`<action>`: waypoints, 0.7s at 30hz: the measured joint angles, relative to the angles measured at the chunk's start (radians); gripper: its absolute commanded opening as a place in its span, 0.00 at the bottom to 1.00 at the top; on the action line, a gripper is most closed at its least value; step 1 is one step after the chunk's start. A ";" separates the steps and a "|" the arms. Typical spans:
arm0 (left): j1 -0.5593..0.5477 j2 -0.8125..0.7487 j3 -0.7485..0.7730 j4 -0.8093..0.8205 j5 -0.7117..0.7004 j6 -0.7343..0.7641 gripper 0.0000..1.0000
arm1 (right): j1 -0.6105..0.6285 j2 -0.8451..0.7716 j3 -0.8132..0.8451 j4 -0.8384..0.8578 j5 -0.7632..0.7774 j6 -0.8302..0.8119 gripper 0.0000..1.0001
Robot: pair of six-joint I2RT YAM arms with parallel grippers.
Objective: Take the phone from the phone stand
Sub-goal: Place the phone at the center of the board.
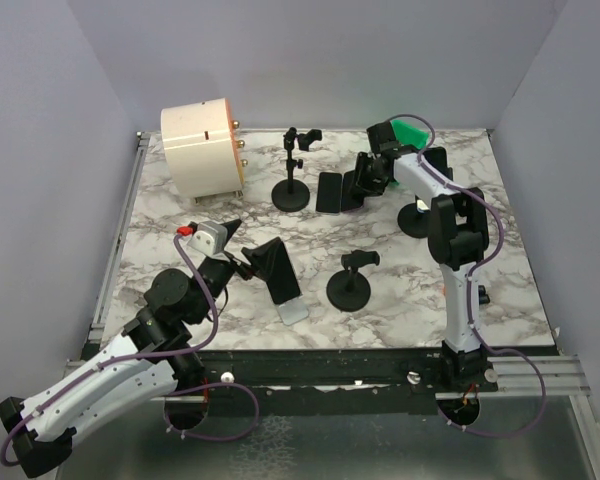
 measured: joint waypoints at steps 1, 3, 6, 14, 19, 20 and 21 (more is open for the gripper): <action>0.000 0.002 0.000 0.000 0.001 0.000 0.99 | 0.000 0.000 -0.005 0.000 0.004 -0.003 0.48; 0.000 0.004 0.000 0.000 0.001 0.000 0.99 | 0.000 0.000 -0.014 0.000 0.014 -0.007 0.48; 0.000 0.008 0.000 0.000 0.002 0.000 0.99 | 0.000 0.000 -0.023 -0.004 0.024 -0.011 0.48; 0.000 0.011 0.000 0.000 0.004 0.000 0.99 | 0.000 0.000 -0.027 -0.008 0.042 -0.023 0.48; 0.000 0.012 0.000 -0.001 0.005 0.000 0.99 | -0.001 -0.001 -0.034 -0.010 0.052 -0.031 0.47; 0.000 0.012 0.000 -0.001 0.005 0.000 0.99 | -0.001 -0.003 -0.036 -0.010 0.051 -0.031 0.47; 0.000 0.012 0.000 -0.001 0.005 0.000 0.99 | -0.001 -0.004 -0.037 -0.011 0.051 -0.031 0.48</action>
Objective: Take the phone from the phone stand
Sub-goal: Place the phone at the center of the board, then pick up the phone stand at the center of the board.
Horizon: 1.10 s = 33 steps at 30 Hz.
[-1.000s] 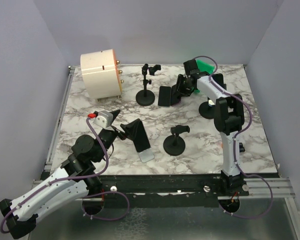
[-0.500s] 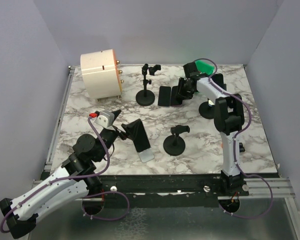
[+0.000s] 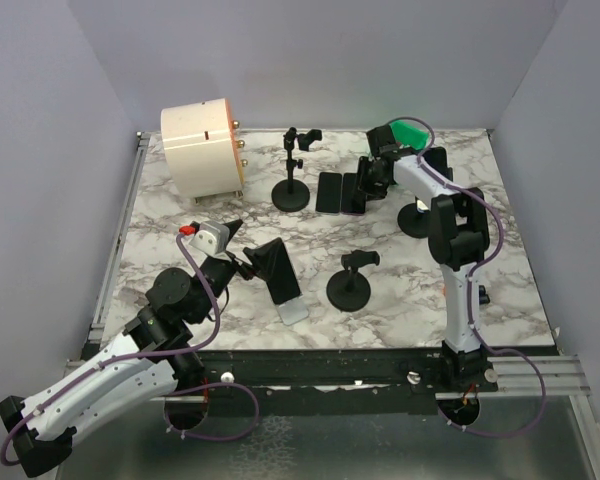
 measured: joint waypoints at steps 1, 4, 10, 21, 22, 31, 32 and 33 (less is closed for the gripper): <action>0.000 0.000 0.000 0.000 0.000 0.000 0.99 | 0.000 -0.003 -0.001 0.000 0.000 -0.002 0.48; 0.000 0.000 0.000 0.000 0.001 0.000 0.99 | 0.000 -0.016 -0.001 0.000 -0.005 -0.002 0.48; 0.000 0.000 0.000 0.000 0.008 -0.001 0.99 | 0.000 -0.090 0.002 -0.003 -0.043 0.008 0.47; 0.000 0.010 0.000 0.001 0.019 -0.003 0.99 | 0.028 -0.612 -0.269 0.162 -0.104 -0.008 0.46; 0.000 0.014 0.000 0.001 0.019 -0.003 0.99 | 0.035 -0.701 -0.349 0.206 -0.114 -0.023 0.47; 0.000 0.042 0.000 0.001 0.026 -0.003 0.99 | 0.058 -1.408 -0.862 0.394 -0.254 -0.142 0.50; 0.000 0.042 0.000 0.001 0.026 -0.003 0.99 | 0.058 -1.454 -0.893 0.395 -0.271 -0.146 0.50; 0.000 0.042 0.000 0.001 0.026 -0.003 0.99 | 0.058 -1.499 -0.924 0.395 -0.288 -0.148 0.50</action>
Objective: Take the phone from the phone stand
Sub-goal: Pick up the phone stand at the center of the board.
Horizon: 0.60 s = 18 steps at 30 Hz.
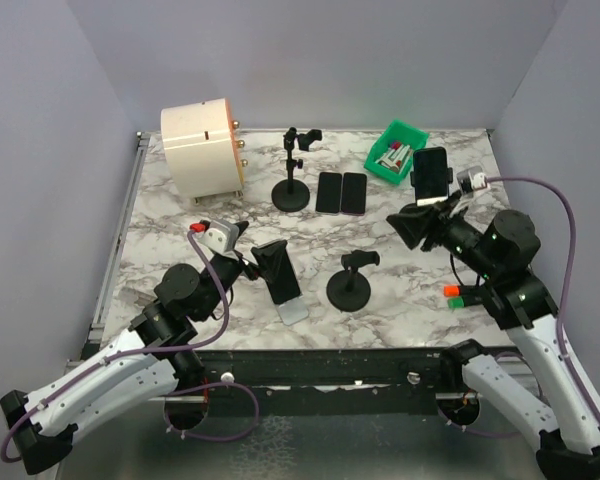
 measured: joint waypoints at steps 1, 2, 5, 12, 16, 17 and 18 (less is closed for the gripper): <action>0.000 0.000 0.000 0.000 0.000 0.000 0.99 | 0.000 -0.043 -0.032 -0.002 -0.013 -0.003 0.50; 0.000 0.000 0.000 0.000 0.000 0.000 0.99 | 0.000 -0.085 -0.065 -0.003 -0.026 -0.005 0.49; 0.000 -0.008 0.000 0.000 -0.004 0.004 0.99 | 0.000 -0.201 -0.169 -0.014 -0.052 -0.005 0.50; 0.000 -0.029 -0.003 0.013 -0.029 0.018 0.99 | 0.000 -0.377 -0.355 -0.030 -0.154 0.043 0.50; 0.000 -0.026 -0.003 0.019 -0.035 0.022 0.99 | 0.000 -0.401 -0.433 -0.031 -0.185 0.096 0.56; 0.000 -0.025 -0.003 0.019 -0.035 0.022 0.99 | 0.000 -0.401 -0.448 -0.031 -0.187 0.104 0.58; 0.000 -0.025 -0.003 0.019 -0.037 0.023 0.99 | 0.000 -0.401 -0.461 -0.031 -0.188 0.114 0.61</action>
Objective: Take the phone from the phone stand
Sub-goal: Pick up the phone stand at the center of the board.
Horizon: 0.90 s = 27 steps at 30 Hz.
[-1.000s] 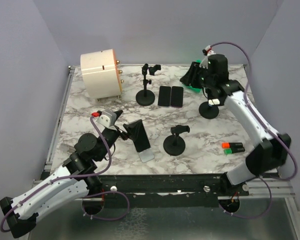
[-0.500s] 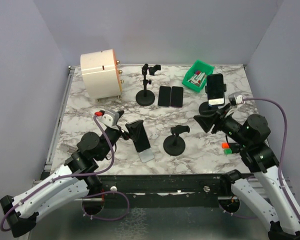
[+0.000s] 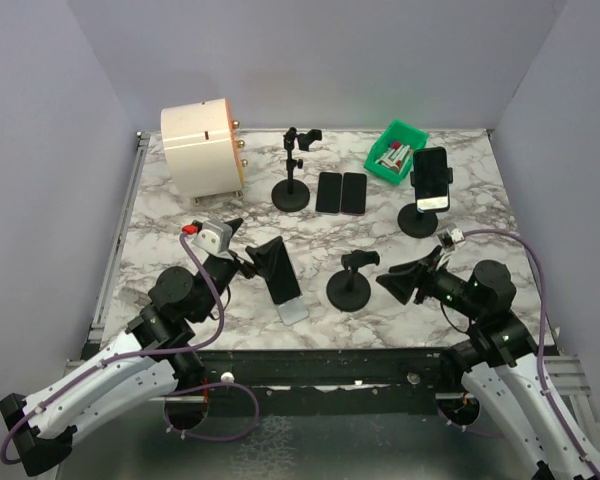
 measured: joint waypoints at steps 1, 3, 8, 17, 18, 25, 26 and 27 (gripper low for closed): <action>0.000 0.001 0.000 0.000 -0.001 0.000 0.99 | 0.000 -0.003 -0.010 0.000 0.001 0.006 0.65; 0.000 0.001 0.000 0.000 -0.002 0.000 0.99 | 0.000 -0.018 -0.026 0.002 0.006 0.014 0.74; 0.000 0.002 0.000 0.005 -0.002 0.000 0.99 | 0.000 0.008 -0.038 0.045 0.011 0.030 0.85; 0.002 0.017 0.000 0.005 -0.002 0.000 0.99 | 0.000 0.074 -0.092 0.191 0.001 0.076 0.87; 0.002 0.017 0.000 0.005 -0.002 0.000 0.99 | 0.000 0.073 -0.095 0.221 0.002 0.088 0.86; 0.002 0.019 0.000 0.005 -0.001 0.000 0.99 | 0.000 0.167 -0.103 0.399 0.004 0.163 0.80; 0.002 0.019 0.000 0.005 -0.001 0.000 0.99 | 0.000 0.192 -0.102 0.409 0.003 0.169 0.80; 0.002 0.019 0.000 0.005 -0.001 0.000 0.99 | 0.000 0.214 -0.102 0.416 0.003 0.174 0.79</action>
